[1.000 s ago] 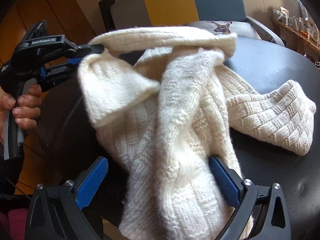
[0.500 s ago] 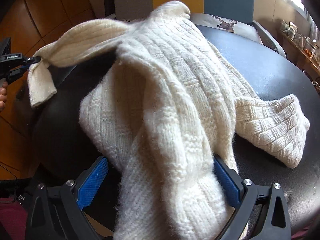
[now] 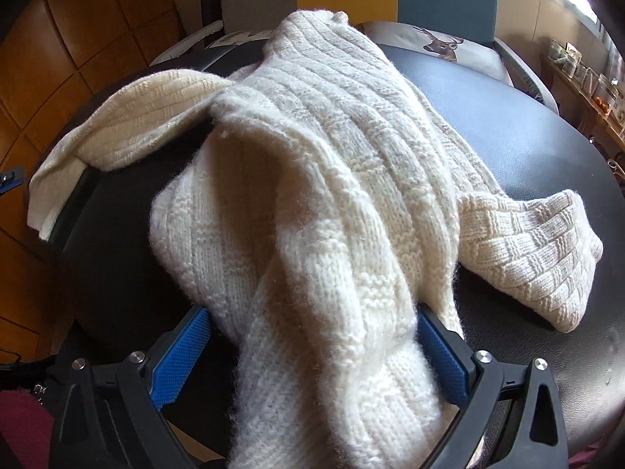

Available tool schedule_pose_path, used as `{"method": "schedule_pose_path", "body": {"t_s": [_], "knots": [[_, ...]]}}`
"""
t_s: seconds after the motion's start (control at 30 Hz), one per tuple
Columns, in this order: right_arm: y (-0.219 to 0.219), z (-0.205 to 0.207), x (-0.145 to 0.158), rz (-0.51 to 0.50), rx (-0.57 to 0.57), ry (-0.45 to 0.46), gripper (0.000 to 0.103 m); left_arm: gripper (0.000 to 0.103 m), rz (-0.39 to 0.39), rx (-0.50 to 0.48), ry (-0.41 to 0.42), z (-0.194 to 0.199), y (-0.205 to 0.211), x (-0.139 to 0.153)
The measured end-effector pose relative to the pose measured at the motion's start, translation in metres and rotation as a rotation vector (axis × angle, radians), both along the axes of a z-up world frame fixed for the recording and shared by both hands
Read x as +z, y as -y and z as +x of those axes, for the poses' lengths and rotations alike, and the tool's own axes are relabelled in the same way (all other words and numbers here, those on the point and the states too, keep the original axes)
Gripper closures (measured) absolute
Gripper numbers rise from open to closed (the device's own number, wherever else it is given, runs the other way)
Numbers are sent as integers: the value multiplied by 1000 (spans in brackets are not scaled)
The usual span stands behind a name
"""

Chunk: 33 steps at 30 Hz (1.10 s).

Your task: Fold clothes

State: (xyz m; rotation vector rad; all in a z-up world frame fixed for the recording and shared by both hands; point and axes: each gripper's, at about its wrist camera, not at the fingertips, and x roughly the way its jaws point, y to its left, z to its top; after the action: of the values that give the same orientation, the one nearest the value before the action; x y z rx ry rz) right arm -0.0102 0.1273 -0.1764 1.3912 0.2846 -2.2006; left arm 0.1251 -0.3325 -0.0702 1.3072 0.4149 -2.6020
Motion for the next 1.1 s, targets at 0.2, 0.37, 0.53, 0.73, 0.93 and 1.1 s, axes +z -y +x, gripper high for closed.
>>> {"method": "schedule_pose_path", "body": {"t_s": [0.2, 0.37, 0.53, 0.73, 0.93, 1.1], "knots": [[-3, -5, 5, -94, 9, 34, 4, 27, -530, -206, 68, -11, -74, -52], [-21, -34, 75, -373, 7, 15, 20, 90, -118, -147, 77, -22, -32, -73], [21, -104, 86, -498, 73, 87, 20, 92, 218, -71, -52, -21, 4, -64], [73, -169, 50, -180, -5, 81, 33, 96, 450, 59, -166, -20, 58, -43], [108, -184, 4, 28, 8, 94, 35, 96, 592, 187, -67, -45, 98, -63], [112, -182, -2, 53, -12, 57, 30, 96, 574, 230, 70, -64, 107, -88]]}}
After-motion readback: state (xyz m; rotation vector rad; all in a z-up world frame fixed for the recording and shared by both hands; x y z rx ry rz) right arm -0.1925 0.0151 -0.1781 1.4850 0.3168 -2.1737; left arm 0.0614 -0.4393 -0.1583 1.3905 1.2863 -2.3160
